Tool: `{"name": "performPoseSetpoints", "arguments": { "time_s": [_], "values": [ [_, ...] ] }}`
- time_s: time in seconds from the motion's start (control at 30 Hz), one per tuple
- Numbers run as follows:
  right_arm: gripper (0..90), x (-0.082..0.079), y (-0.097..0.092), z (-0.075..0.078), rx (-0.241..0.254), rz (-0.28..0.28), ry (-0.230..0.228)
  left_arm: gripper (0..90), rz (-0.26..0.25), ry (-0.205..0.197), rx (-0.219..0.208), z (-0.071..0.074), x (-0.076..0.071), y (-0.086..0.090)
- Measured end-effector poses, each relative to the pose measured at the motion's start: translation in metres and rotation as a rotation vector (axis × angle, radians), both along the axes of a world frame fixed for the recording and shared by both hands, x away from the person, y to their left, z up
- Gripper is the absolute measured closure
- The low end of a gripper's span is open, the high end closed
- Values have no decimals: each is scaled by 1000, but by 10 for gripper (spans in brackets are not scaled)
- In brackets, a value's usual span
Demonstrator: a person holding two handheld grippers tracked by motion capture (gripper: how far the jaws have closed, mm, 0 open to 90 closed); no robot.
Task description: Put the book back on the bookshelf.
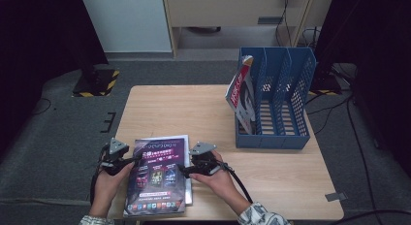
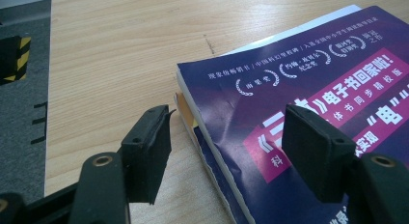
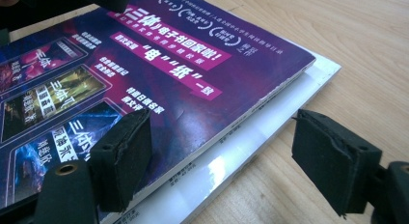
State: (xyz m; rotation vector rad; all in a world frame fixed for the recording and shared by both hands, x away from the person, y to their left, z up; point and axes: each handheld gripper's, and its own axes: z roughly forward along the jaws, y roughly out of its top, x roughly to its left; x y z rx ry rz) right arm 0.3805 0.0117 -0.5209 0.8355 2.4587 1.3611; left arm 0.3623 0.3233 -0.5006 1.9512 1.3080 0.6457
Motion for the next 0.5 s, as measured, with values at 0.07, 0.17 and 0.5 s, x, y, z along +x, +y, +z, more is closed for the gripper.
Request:
{"name": "performPoseSetpoints", "arguments": {
  "time_s": [0.07,0.17,0.5],
  "values": [
    [217,0,0,-1,-3,2,3,347,-3,6,0,-1,0,-1],
    [204,-1,3,-2,1,10,5,351,-2,16,-17,-4,1,0],
    [189,-3,5,-3,4,26,15,323,-32,44,-97,-8,4,-2]
  ]
}}
